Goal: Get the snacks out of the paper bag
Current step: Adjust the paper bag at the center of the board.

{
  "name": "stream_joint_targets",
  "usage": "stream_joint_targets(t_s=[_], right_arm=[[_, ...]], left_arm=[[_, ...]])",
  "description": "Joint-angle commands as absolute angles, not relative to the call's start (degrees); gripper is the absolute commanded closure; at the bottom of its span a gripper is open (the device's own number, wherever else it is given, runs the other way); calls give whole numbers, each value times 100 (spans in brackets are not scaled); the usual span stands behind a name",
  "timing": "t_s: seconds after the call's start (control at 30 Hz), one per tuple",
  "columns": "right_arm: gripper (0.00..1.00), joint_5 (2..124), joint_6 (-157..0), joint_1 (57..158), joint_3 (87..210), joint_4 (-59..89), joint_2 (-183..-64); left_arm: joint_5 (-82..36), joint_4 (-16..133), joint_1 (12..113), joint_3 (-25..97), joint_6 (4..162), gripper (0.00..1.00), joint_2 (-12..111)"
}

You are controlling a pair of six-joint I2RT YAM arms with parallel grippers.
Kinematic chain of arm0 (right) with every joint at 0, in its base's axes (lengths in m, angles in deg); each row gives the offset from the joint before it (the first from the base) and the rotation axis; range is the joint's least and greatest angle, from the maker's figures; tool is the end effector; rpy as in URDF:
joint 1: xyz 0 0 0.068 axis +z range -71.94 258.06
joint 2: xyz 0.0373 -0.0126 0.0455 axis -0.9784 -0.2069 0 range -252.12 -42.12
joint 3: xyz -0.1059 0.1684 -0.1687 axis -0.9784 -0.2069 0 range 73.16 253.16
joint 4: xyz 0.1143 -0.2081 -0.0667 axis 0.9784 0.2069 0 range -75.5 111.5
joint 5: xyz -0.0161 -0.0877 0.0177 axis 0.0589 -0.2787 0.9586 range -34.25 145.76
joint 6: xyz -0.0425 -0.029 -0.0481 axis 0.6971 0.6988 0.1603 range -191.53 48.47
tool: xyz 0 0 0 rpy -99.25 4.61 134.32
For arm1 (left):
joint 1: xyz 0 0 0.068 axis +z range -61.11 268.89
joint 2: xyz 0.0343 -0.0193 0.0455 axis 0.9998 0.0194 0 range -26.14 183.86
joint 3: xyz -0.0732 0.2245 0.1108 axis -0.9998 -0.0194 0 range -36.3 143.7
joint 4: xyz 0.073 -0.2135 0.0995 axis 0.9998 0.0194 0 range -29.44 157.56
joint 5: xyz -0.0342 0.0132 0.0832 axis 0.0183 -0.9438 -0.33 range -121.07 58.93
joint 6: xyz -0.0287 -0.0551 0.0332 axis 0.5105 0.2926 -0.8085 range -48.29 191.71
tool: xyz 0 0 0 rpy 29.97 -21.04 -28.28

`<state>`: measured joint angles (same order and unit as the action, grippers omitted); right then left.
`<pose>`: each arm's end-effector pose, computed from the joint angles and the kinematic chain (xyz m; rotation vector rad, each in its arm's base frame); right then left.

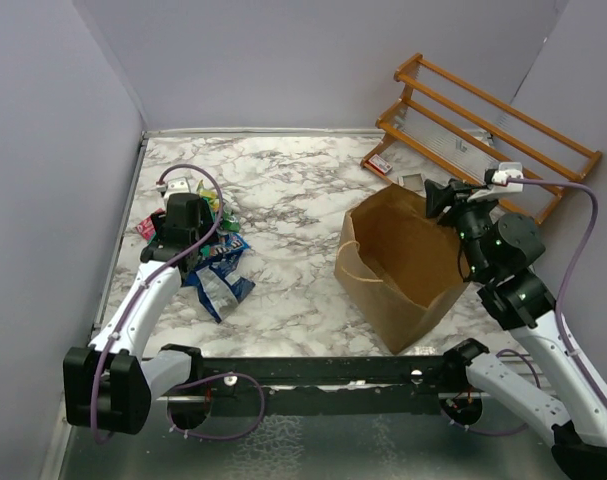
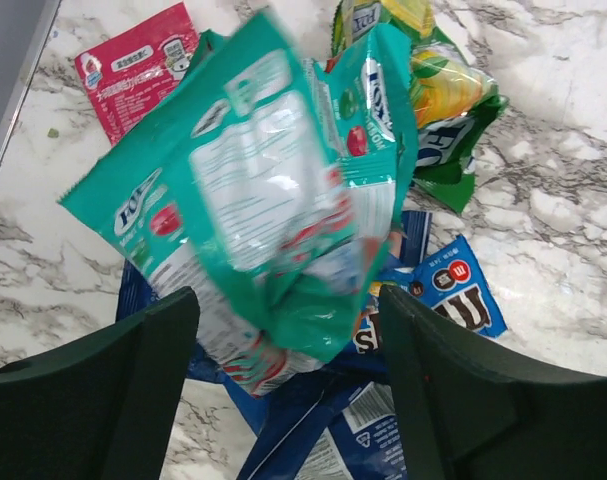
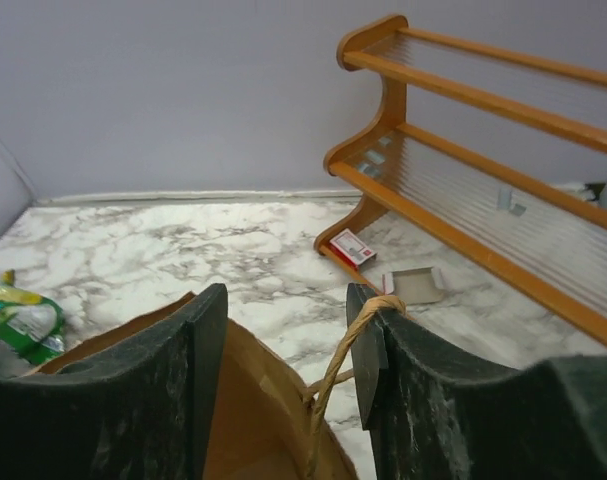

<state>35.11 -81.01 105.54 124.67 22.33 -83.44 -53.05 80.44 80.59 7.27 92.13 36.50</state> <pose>0.1636 0.0622 0.3845 0.0468 1.5364 0.2379 0.2401 -0.0133 0.2388 -0.4329 2.1540 0.1524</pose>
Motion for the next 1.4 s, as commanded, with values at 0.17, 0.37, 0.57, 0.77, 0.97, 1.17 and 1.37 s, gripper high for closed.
stream_joint_targets(t_s=[0.17, 0.37, 0.57, 0.77, 0.97, 1.17, 1.37], right_arm=[[11, 4002, -8108, 10574, 13152, 2809, -7929], [1, 4383, -7729, 10582, 13381, 2664, -7670], [1, 4097, -7486, 10575, 13585, 2667, -7615], [8, 4028, -7930, 10578, 13219, 2616, -7785], [16, 5082, -8539, 10580, 13285, 2330, -8023], [19, 5750, -9204, 10576, 13725, 2110, -8362], [21, 5500, -9039, 10582, 13814, 1895, -8449]], left_arm=[[-4401, 7814, 8089, 1384, 9129, 12, 3148], [-3951, 7885, 8089, 1963, 9043, 6, 2881], [-3311, 7893, 8089, 2688, 8851, 1, 2612], [-2632, 7585, 8080, 2718, 9038, 1, 2468], [-2282, 7370, 8080, 2312, 9288, 1, 2436], [-2294, 7319, 8080, 2135, 9307, 1, 2430], [-2100, 7088, 8065, 1869, 9485, 0, 2415]])
